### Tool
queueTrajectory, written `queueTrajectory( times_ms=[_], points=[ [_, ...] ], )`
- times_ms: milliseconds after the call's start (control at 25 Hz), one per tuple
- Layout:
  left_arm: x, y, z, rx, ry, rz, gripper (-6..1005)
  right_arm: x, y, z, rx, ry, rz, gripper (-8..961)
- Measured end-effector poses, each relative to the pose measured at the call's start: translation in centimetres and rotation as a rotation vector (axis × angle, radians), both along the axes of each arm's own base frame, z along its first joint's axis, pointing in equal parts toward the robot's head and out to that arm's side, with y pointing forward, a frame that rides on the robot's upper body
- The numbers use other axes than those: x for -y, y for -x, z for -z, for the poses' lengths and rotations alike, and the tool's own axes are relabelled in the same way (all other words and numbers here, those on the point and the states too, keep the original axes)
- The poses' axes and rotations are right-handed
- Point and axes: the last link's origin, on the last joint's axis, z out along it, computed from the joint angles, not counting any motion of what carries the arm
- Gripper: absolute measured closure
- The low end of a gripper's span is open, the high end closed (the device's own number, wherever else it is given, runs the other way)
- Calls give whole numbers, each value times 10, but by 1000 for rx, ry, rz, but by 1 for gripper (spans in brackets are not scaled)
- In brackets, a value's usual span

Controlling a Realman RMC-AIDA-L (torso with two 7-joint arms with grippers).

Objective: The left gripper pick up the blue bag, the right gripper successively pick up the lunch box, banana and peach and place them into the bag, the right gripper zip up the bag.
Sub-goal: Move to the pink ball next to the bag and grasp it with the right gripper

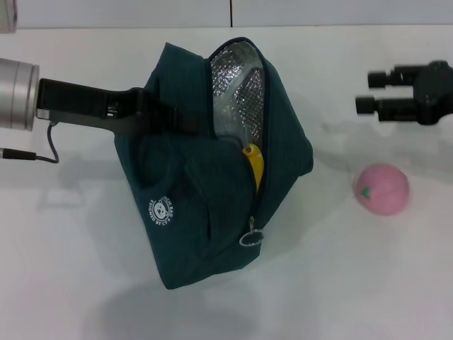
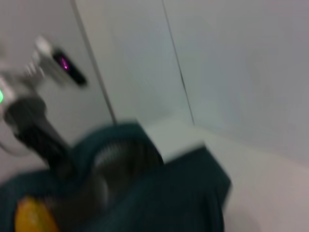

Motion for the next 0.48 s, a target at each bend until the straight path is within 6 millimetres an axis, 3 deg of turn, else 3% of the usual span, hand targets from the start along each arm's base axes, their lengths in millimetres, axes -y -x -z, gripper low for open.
queueTrajectory(
  times_ms=[280,480],
  points=[
    [-2,-3,0,0,-3,13,965,-9,14,-6,400,200,138,318],
    [-3,-4,1,1,-4,16,965,-13,28,-1,673,229,210,319]
  ],
)
